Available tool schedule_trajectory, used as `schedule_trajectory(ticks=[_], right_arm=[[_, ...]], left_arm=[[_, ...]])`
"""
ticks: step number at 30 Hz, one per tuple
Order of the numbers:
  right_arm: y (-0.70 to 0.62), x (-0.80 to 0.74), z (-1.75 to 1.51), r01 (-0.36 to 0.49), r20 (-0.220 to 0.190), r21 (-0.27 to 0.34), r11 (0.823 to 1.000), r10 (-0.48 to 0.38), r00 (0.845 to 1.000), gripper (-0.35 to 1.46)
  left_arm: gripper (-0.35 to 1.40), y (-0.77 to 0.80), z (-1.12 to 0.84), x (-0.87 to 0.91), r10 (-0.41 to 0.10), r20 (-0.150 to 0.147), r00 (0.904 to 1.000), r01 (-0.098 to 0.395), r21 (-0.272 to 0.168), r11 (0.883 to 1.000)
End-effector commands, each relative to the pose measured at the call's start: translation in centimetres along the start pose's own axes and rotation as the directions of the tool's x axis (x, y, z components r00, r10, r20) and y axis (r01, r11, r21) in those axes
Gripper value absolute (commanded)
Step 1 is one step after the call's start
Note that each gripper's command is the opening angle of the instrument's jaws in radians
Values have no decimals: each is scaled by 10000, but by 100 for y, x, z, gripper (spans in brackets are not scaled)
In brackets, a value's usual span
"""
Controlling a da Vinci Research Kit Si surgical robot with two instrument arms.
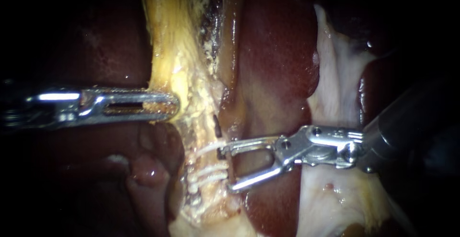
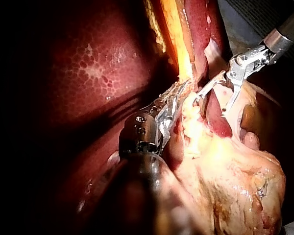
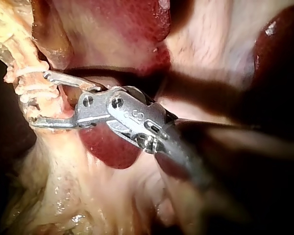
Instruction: Going back third clip left tube
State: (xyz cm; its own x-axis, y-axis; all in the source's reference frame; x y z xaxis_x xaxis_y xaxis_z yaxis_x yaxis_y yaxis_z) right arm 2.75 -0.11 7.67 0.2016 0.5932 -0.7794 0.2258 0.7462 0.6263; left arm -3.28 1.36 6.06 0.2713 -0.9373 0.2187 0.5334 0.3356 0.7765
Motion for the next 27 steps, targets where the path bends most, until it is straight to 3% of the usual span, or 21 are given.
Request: schedule_trajectory(ticks=[1,6,16,22,27], right_arm=[[1,2,-3,48,-1,-13,10000,-48,10000,60],[-1,19,-21,521,-112,-202,9984,-523,9986,60],[-9,64,-73,1893,-30,-876,9780,-1903,9817,60],[-13,78,-87,2136,41,-1135,9703,-2146,9767,60],[-13,78,-88,2192,51,-1135,9691,-2200,9755,60]], left_arm=[[-35,0,0,0,-3,1,10000,3,-2,10000],[-35,0,0,0,-4,1,10000,4,-3,10000],[-35,-1,0,0,-7,4,10000,7,-7,10000],[-35,-2,5,2,-4,-21,10000,4,34,10000],[-35,-3,19,7,27,-71,10000,-26,119,9999]])
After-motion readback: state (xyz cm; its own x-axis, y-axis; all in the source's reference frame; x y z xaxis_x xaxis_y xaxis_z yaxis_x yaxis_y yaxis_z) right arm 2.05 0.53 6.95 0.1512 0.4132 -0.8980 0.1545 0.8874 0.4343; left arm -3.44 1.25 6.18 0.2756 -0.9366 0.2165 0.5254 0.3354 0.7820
